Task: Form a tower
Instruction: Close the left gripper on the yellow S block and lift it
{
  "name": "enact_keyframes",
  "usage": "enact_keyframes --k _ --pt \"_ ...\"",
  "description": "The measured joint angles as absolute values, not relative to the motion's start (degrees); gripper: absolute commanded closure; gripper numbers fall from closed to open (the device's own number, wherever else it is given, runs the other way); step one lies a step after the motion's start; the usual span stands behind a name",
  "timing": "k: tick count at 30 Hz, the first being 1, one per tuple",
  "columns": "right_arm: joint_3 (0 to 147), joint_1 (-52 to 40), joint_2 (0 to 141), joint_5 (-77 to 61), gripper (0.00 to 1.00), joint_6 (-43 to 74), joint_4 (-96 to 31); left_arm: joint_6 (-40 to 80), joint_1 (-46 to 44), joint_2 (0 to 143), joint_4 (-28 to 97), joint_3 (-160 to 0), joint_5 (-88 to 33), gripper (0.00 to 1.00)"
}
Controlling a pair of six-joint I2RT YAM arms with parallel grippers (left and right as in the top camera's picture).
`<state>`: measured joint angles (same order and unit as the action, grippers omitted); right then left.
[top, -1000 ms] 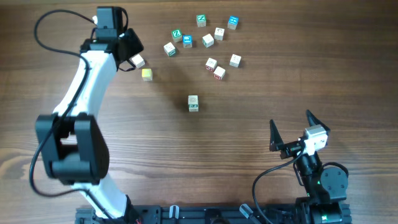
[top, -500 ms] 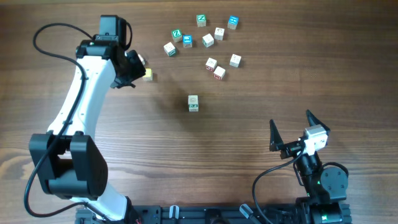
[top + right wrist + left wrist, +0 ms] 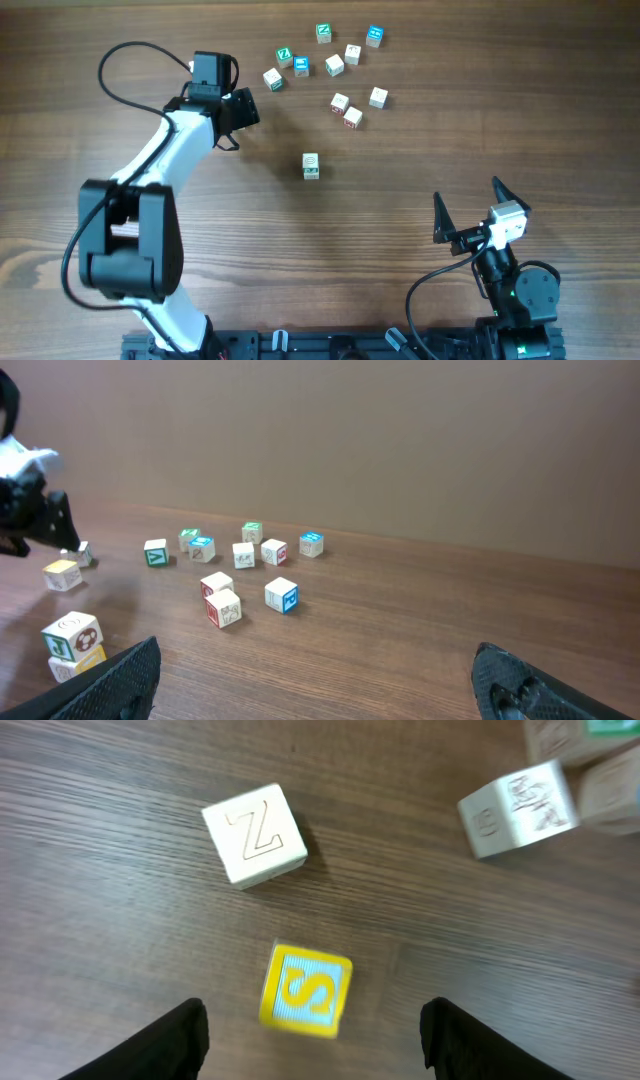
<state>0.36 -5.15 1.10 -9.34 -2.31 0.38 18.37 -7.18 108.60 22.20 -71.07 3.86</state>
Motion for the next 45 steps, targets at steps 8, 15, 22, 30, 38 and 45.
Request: enact_keyframes --k 8,15,22,30,38,45 --pt "0.36 -5.15 1.10 -9.34 0.00 -2.31 0.38 14.76 -7.18 114.43 15.44 -70.70 4.29 0.53" --pt "0.36 -5.15 1.10 -9.34 0.00 -2.31 0.38 14.00 -7.18 114.43 16.71 -70.70 4.49 0.64" --pt "0.36 -5.15 1.10 -9.34 0.00 -2.31 0.38 14.02 -7.18 114.43 17.17 -70.70 4.51 0.60" --pt "0.36 -5.15 1.10 -9.34 0.00 -2.31 0.38 14.02 -7.18 114.02 18.81 -70.70 4.51 0.65" --pt "0.36 -5.15 1.10 -9.34 0.00 -2.31 0.38 13.96 -7.18 107.85 20.29 -70.65 4.62 0.43" --pt "0.36 -5.15 1.10 -9.34 0.00 -2.31 0.38 14.00 -7.18 110.80 18.50 -70.65 4.67 0.52"
